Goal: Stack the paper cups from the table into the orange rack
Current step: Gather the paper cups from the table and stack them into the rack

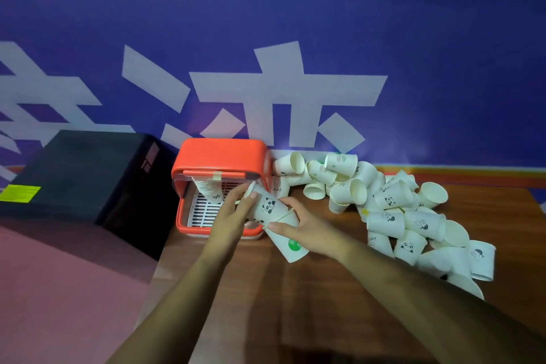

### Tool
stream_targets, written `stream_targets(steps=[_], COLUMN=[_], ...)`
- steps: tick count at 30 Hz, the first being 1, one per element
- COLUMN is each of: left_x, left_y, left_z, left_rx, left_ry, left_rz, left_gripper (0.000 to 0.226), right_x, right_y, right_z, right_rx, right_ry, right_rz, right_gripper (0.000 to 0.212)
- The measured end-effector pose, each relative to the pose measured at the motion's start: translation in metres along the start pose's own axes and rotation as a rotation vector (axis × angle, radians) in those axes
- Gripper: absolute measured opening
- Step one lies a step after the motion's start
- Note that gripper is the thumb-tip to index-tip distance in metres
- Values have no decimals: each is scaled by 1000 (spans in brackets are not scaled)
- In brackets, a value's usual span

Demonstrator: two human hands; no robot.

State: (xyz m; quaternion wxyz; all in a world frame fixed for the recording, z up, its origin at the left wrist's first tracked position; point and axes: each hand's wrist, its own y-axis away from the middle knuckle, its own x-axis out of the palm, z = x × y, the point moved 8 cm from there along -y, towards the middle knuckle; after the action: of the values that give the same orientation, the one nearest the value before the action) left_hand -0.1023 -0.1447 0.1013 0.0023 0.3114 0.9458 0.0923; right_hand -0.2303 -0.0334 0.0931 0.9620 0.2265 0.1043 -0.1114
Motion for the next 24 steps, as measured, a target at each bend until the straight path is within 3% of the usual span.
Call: stream_targets(steps=[3, 6, 14, 20, 24], left_x=[-49, -84, -61, -58, -57], left_y=[-13, -27, -65, -91, -99], left_z=[8, 20, 39, 76, 97], left_rx=[3, 17, 195, 140, 82], left_ry=[-23, -251, -614, -811, -754], left_rz=[-143, -179, 29, 96, 181], left_gripper=[54, 62, 75, 81, 89], right_x=[-3, -12, -22, -25, -21], right_y=[-16, -33, -72, -79, -82], right_z=[-5, -11, -14, -19, -15], right_rx=[58, 104, 74, 96, 102], right_ry=[-17, -78, -89, -31, 65], right_rz=[-85, -202, -398, -431, -429], right_gripper=[63, 60, 57, 59, 61])
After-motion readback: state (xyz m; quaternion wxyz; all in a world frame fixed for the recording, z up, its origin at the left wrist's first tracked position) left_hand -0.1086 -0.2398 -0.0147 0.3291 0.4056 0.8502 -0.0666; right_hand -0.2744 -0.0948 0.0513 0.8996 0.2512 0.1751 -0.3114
